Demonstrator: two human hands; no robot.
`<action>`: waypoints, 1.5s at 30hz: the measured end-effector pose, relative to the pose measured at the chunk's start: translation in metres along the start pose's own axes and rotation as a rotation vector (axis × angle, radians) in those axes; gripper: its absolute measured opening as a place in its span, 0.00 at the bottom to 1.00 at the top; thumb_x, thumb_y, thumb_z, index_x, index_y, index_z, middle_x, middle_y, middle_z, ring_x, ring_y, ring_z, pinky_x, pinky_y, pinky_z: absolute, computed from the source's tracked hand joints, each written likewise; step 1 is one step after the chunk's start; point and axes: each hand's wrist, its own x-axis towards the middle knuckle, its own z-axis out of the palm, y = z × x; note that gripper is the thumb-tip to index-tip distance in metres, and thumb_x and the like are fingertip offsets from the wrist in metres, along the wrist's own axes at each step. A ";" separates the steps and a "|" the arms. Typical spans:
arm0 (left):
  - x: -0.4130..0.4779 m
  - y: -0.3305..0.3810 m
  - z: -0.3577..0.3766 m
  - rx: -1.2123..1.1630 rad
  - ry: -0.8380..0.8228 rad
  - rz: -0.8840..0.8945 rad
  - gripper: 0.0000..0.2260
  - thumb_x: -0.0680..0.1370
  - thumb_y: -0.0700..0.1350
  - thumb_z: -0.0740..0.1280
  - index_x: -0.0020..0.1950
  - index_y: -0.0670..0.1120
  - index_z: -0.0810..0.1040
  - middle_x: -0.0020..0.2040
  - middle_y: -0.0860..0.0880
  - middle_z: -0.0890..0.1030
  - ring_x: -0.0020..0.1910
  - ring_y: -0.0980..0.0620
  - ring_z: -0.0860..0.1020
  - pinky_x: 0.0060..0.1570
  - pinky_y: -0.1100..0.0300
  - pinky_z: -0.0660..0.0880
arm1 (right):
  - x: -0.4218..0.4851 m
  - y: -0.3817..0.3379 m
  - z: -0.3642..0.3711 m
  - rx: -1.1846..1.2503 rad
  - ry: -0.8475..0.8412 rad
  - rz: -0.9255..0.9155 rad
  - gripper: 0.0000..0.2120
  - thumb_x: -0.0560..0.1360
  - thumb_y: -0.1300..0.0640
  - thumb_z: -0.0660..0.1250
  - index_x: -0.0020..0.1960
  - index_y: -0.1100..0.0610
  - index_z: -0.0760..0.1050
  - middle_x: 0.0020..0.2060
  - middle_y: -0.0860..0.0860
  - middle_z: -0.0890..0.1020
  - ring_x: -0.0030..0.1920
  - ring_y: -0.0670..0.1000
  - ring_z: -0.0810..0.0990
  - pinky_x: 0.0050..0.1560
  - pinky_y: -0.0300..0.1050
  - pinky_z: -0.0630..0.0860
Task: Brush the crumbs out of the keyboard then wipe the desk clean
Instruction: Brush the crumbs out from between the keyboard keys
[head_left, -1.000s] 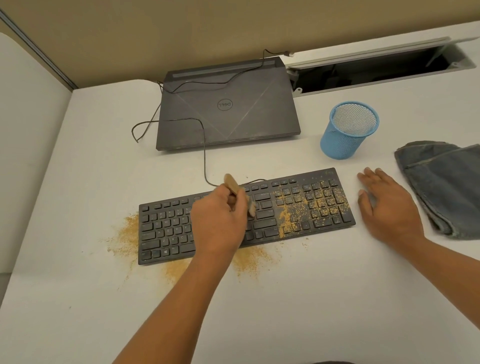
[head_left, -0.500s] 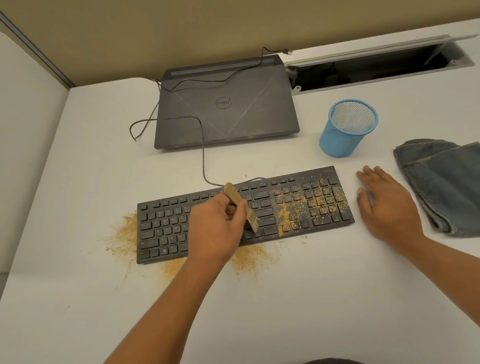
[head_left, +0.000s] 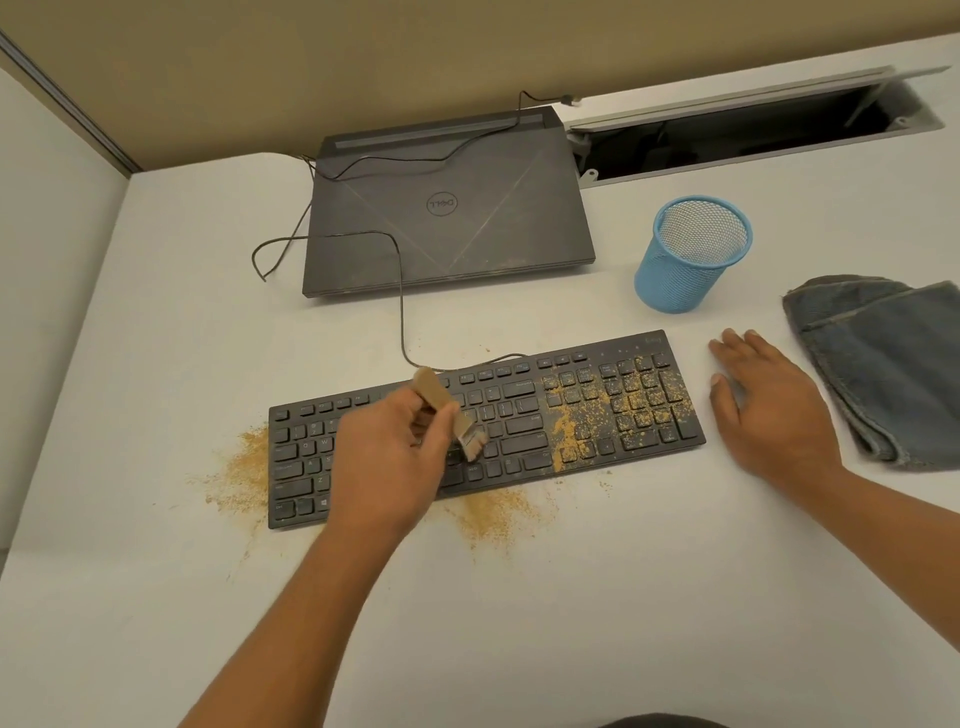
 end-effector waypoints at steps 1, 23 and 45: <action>-0.001 0.004 0.005 0.028 -0.044 0.023 0.04 0.79 0.49 0.68 0.47 0.51 0.82 0.34 0.60 0.80 0.35 0.62 0.79 0.36 0.72 0.73 | 0.000 0.000 0.000 -0.002 0.002 -0.003 0.28 0.77 0.46 0.51 0.71 0.58 0.72 0.71 0.55 0.73 0.74 0.56 0.67 0.73 0.55 0.65; 0.025 0.030 0.055 -0.012 -0.176 0.251 0.11 0.80 0.52 0.63 0.49 0.47 0.81 0.38 0.52 0.83 0.35 0.52 0.80 0.39 0.52 0.77 | 0.001 -0.001 -0.001 0.006 0.006 -0.005 0.27 0.77 0.48 0.53 0.71 0.58 0.73 0.71 0.55 0.74 0.73 0.56 0.68 0.73 0.55 0.65; 0.004 0.021 0.060 -0.076 -0.261 0.399 0.06 0.81 0.49 0.65 0.50 0.52 0.81 0.41 0.57 0.83 0.40 0.60 0.79 0.39 0.67 0.74 | 0.000 -0.002 -0.002 0.008 0.001 0.014 0.25 0.77 0.49 0.54 0.70 0.57 0.73 0.71 0.52 0.74 0.74 0.53 0.68 0.72 0.54 0.66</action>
